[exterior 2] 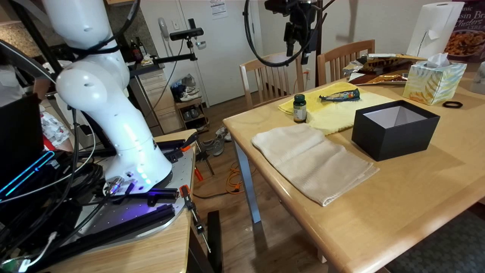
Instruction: Put the bottle inside the box
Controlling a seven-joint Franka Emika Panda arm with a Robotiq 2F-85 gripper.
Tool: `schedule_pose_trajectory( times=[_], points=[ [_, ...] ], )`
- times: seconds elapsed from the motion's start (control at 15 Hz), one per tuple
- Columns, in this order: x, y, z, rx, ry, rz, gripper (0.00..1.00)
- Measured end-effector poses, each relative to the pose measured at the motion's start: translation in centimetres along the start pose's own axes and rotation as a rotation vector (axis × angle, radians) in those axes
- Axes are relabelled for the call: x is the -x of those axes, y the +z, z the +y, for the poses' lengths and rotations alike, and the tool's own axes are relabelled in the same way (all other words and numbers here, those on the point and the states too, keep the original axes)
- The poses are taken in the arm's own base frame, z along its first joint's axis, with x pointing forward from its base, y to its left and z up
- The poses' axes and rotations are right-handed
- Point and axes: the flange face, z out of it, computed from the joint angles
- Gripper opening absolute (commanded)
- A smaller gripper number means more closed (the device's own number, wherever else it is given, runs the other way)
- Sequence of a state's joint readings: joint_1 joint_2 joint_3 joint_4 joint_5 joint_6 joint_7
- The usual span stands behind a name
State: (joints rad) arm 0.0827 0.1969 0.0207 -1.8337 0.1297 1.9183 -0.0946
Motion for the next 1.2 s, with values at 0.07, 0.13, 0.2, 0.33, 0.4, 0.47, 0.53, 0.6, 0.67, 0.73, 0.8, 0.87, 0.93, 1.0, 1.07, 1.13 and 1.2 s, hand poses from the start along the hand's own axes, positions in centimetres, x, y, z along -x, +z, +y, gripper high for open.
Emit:
schedule_pose_trajectory(
  times=[0.07,0.13,0.2,0.33,0.4,0.47,0.53,0.6,0.67,0.73,0.8,0.87,0.93,1.0,1.07,1.13,1.2],
  points=[
    [-0.1,0.5,0.2,-0.004,0.004,-0.01,1.0],
    [-0.2,1.0,0.3,-0.006,0.008,-0.018,1.0],
    [-0.3,1.3,0.4,-0.01,0.009,-0.024,1.0],
    [-0.4,1.8,0.5,-0.014,0.003,-0.032,1.0],
    [-0.5,2.2,0.4,-0.016,-0.002,-0.038,1.0],
    [-0.5,2.6,0.4,-0.017,-0.007,-0.044,1.0],
    [-0.6,3.0,0.3,-0.018,-0.011,-0.052,1.0],
    [-0.7,3.6,0.1,-0.02,-0.019,-0.063,1.0],
    [-0.8,4.3,0.0,-0.023,-0.023,-0.074,1.0],
    [-0.9,4.8,-0.1,-0.025,-0.024,-0.083,1.0],
    [-1.0,5.1,-0.1,-0.027,-0.025,-0.088,1.0],
    [-1.0,5.3,-0.1,-0.028,-0.025,-0.09,1.0],
    [-1.0,5.3,-0.1,-0.029,-0.025,-0.09,1.0],
    [-1.0,5.2,-0.1,-0.029,-0.024,-0.089,1.0],
    [-1.0,5.2,-0.1,-0.029,-0.025,-0.089,1.0],
    [-1.0,5.3,-0.1,-0.028,-0.026,-0.09,1.0],
    [-1.0,5.4,-0.2,-0.026,-0.03,-0.092,1.0]
  ],
)
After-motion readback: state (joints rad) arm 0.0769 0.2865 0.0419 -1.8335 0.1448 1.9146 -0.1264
